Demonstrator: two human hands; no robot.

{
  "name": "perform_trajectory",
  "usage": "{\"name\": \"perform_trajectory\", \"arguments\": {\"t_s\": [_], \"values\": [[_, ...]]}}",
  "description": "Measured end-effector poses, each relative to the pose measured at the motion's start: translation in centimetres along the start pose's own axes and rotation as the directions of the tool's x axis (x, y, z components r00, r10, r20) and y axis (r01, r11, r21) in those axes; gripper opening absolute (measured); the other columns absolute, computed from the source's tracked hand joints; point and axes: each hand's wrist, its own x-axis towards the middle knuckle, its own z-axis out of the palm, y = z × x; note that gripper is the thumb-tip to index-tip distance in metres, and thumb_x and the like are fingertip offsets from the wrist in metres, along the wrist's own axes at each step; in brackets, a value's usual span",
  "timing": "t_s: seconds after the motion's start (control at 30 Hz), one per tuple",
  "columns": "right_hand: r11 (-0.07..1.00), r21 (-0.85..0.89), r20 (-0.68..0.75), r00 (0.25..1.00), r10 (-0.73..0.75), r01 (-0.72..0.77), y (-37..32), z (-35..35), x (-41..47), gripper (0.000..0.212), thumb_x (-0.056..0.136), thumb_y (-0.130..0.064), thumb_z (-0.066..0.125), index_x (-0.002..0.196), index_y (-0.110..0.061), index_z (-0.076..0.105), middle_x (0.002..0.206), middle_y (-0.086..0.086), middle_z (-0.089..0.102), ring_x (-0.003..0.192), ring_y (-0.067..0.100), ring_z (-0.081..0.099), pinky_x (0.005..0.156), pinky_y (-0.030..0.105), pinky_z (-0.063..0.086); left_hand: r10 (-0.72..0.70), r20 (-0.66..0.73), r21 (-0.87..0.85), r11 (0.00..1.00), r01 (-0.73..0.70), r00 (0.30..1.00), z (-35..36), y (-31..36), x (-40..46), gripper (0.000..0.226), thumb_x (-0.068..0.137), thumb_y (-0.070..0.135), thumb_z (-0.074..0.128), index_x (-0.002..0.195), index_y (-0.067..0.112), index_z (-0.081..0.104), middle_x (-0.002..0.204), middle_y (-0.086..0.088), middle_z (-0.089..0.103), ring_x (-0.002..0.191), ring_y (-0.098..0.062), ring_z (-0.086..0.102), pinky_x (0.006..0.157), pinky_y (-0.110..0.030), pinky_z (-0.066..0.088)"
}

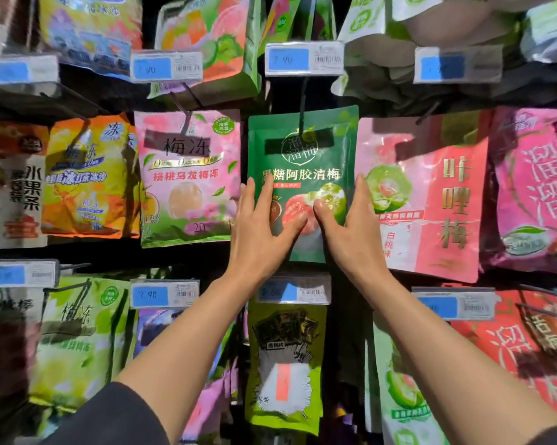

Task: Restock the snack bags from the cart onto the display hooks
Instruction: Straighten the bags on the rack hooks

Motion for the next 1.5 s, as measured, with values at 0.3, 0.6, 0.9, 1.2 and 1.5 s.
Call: {"name": "perform_trajectory", "arguments": {"t_s": [0.3, 0.6, 0.9, 1.2, 1.5], "values": [[0.936, -0.278, -0.355, 0.883, -0.308, 0.215, 1.7, -7.9, 0.1, 0.058, 0.085, -0.025, 0.064, 0.134, 0.002, 0.048, 0.129, 0.02, 0.055, 0.121, 0.027, 0.048, 0.1, 0.022, 0.031, 0.273, -0.147, -0.068, 0.956, -0.285, 0.951, 2.9, 8.7, 0.5, 0.069, 0.088, 0.025, 0.065, 0.146, 0.004, 0.034, 0.156, -0.011, 0.026, 0.145, -0.02, 0.021, 0.111, -0.008, 0.008], [0.949, -0.196, -0.071, 0.968, 0.239, -0.248, 6.9, -13.4, 2.8, 0.125, 0.068, -0.061, 0.075, 0.153, -0.018, -0.006, 0.158, 0.016, 0.009, 0.144, 0.032, 0.019, 0.114, 0.047, 0.023, 0.044, 0.299, -0.045, 0.998, -0.032, 0.953, 9.7, 11.8, 0.1, 0.088, 0.095, 0.023, 0.056, 0.152, 0.017, -0.01, 0.159, -0.012, -0.019, 0.147, -0.027, -0.017, 0.12, -0.042, -0.001], [0.98, -0.082, -0.035, 0.983, 0.179, -0.181, 9.2, -14.0, 3.4, 0.131, 0.056, -0.069, 0.075, 0.153, -0.019, 0.002, 0.156, 0.012, 0.027, 0.142, 0.026, 0.03, 0.111, 0.05, 0.033, 0.021, 0.263, -0.02, 1.0, -0.017, 0.965, 12.4, 11.3, -1.2, 0.086, 0.096, 0.038, 0.053, 0.153, 0.021, -0.008, 0.158, -0.005, -0.026, 0.147, -0.022, -0.019, 0.121, -0.044, 0.004], [0.979, -0.149, -0.043, 0.99, 0.136, -0.141, 9.6, -14.3, 3.5, 0.123, 0.065, -0.063, 0.075, 0.154, -0.015, 0.004, 0.154, 0.013, 0.029, 0.138, 0.029, 0.036, 0.109, 0.047, 0.035, 0.004, 0.231, -0.006, 1.0, -0.003, 0.973, 12.8, 11.6, -2.1, 0.103, 0.082, 0.053, 0.066, 0.154, 0.029, -0.003, 0.16, 0.001, -0.02, 0.148, -0.021, -0.012, 0.119, -0.043, 0.009], [0.983, -0.163, -0.084, 0.994, 0.069, -0.082, 9.3, -15.9, 2.5, 0.113, 0.072, -0.062, 0.07, 0.154, -0.017, 0.008, 0.156, 0.011, 0.026, 0.141, 0.026, 0.032, 0.109, 0.043, 0.033, 0.142, 0.076, 0.093, 0.985, -0.149, 0.987, 12.9, 13.8, -2.9, 0.091, 0.086, 0.047, 0.065, 0.154, 0.018, 0.012, 0.162, -0.008, -0.007, 0.146, -0.022, -0.019, 0.121, -0.041, -0.002]]}}
